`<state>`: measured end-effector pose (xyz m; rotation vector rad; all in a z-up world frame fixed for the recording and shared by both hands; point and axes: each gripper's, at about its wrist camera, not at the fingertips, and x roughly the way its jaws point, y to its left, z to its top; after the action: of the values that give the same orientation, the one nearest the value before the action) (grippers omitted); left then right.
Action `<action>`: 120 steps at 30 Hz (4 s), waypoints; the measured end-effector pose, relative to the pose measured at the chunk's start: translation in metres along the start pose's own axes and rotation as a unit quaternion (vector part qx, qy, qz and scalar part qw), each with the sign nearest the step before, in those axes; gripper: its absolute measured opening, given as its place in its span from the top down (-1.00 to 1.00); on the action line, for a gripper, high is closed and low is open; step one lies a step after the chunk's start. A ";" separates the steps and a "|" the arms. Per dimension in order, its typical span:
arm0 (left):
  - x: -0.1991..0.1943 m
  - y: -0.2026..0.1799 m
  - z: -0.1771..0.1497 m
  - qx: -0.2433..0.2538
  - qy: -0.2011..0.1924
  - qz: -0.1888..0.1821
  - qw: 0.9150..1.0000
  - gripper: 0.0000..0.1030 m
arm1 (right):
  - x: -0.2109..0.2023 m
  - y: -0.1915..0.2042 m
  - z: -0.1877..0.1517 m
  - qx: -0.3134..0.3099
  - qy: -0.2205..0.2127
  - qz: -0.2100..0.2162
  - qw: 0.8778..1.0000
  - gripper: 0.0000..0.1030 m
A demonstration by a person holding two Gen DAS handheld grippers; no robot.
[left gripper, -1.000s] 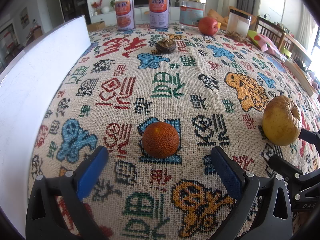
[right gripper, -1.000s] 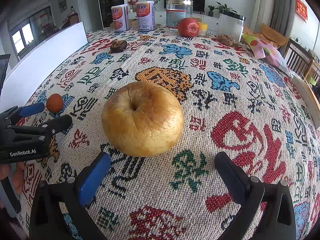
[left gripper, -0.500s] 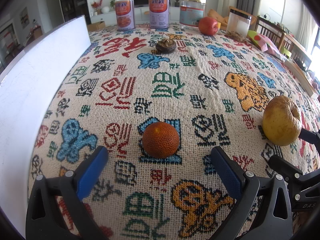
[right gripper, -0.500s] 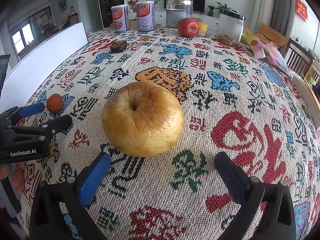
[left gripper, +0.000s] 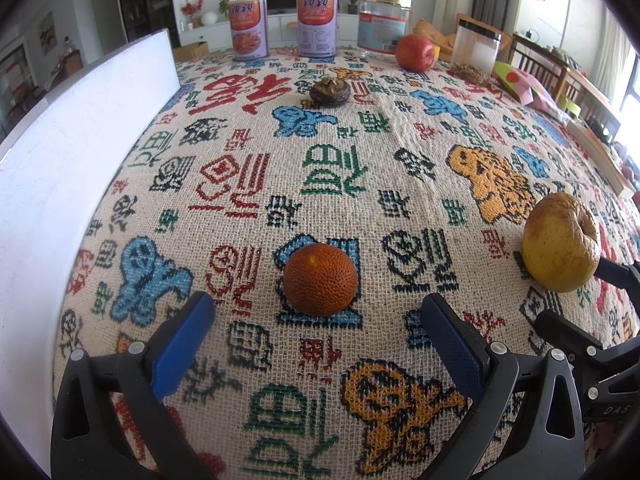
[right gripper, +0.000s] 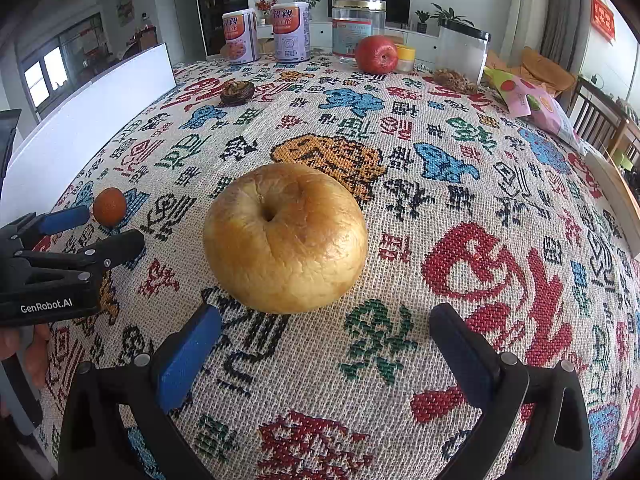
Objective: Organize fruits
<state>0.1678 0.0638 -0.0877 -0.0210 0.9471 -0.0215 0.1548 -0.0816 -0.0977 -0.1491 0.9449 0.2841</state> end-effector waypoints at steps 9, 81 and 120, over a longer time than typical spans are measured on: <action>-0.022 0.000 0.001 0.059 0.003 -0.106 0.993 -0.93 | -0.001 0.000 0.000 0.000 0.000 0.000 1.000 -1.00; -0.033 -0.018 0.008 -0.032 -0.002 -0.075 0.997 -0.89 | -0.010 -0.033 0.020 0.014 0.002 -0.043 0.999 -1.00; 0.058 0.013 0.117 -0.056 -0.021 -0.054 0.997 -0.94 | 0.002 -0.046 0.001 0.051 -0.001 -0.041 0.998 -1.00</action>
<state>0.2967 0.0761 -0.0671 -0.1758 0.9028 -0.0686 0.1706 -0.1251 -0.0982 -0.0927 0.9477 0.1600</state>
